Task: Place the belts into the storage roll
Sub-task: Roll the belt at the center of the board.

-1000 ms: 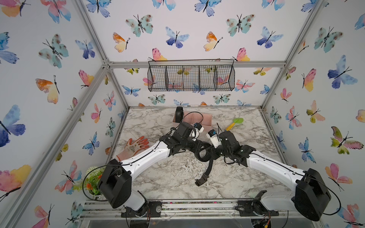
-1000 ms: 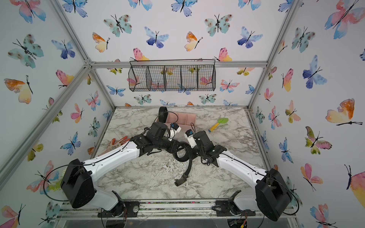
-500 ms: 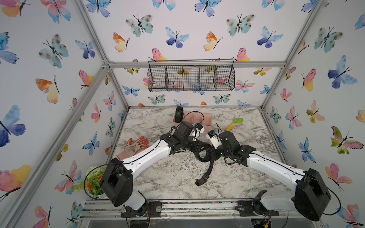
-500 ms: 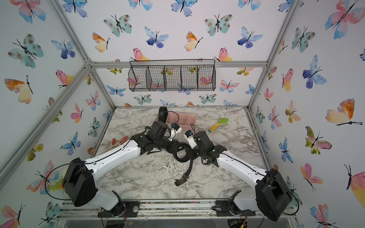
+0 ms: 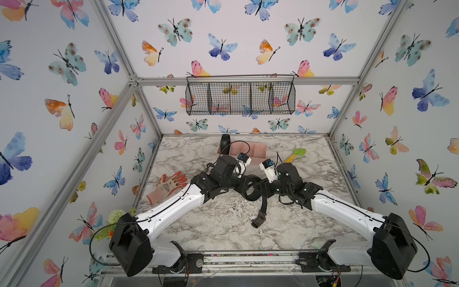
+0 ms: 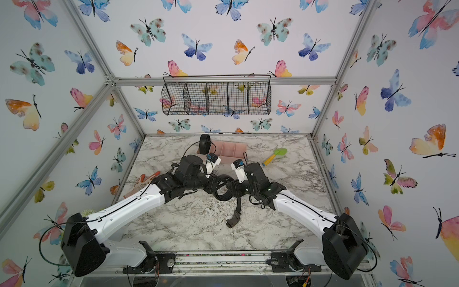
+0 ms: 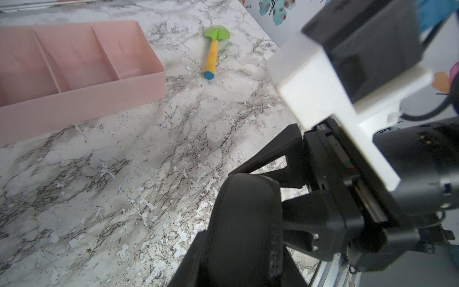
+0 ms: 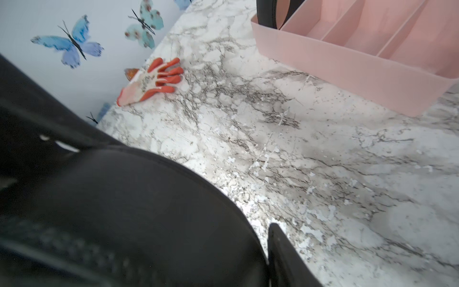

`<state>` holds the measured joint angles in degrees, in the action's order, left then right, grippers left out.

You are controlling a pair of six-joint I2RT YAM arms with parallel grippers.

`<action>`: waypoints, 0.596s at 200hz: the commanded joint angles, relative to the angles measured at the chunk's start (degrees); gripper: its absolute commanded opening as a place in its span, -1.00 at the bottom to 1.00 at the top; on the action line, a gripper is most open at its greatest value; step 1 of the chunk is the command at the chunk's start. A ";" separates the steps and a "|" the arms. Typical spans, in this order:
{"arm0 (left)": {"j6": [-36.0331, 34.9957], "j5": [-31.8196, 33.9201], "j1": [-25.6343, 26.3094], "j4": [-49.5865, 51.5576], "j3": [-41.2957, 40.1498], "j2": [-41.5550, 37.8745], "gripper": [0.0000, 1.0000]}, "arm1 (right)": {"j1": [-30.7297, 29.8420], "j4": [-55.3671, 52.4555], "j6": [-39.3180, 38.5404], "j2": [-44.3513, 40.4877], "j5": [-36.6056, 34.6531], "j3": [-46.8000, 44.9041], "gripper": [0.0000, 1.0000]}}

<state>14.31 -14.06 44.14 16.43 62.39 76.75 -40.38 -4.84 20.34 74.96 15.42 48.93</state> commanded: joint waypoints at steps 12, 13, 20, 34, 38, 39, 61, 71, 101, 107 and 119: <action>-0.24 6.68 1.61 -6.08 -0.75 -3.93 -0.63 | 1.90 4.36 7.72 -1.17 5.84 -0.65 -0.03; -0.24 6.86 1.59 -6.11 -0.76 -4.04 -0.63 | 1.98 4.43 7.84 -1.20 5.93 -0.70 -0.03; -0.23 8.31 2.03 -6.27 -1.02 -4.73 -0.63 | 2.27 4.79 8.97 -1.14 6.49 -0.93 -0.03; -0.29 11.15 3.06 -7.80 -2.04 -6.55 -0.63 | 2.58 5.46 11.24 -1.13 6.85 -1.47 -0.02; -0.26 12.08 3.40 -8.34 -2.41 -7.13 -0.63 | 2.59 6.09 11.90 -1.13 7.30 -1.82 -0.02; -0.25 12.28 3.49 -8.52 -2.52 -7.22 -0.63 | 2.59 6.26 12.09 -1.13 7.41 -1.91 -0.02; -0.51 17.11 5.79 -11.26 -4.05 -9.28 -0.64 | 2.59 9.71 16.27 -0.86 9.32 -3.88 0.00; -0.50 18.50 6.64 -12.50 -4.64 -9.75 -0.64 | 2.59 10.84 17.53 -0.62 9.97 -4.51 -0.01; 0.05 21.32 8.68 -15.48 -6.12 -10.23 -0.64 | 2.59 12.91 19.20 -0.25 10.24 -5.75 0.01; 0.19 21.76 8.92 -15.76 -6.25 -10.24 -0.64 | 2.59 13.29 19.53 -0.10 10.37 -5.94 0.01; 0.27 22.28 9.46 -16.62 -6.67 -10.35 -0.64 | 2.61 14.46 20.32 -0.03 10.87 -6.42 0.01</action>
<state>14.17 4.71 52.21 8.10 55.40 68.49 -38.17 6.66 37.21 74.67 24.40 43.83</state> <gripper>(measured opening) 0.337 0.505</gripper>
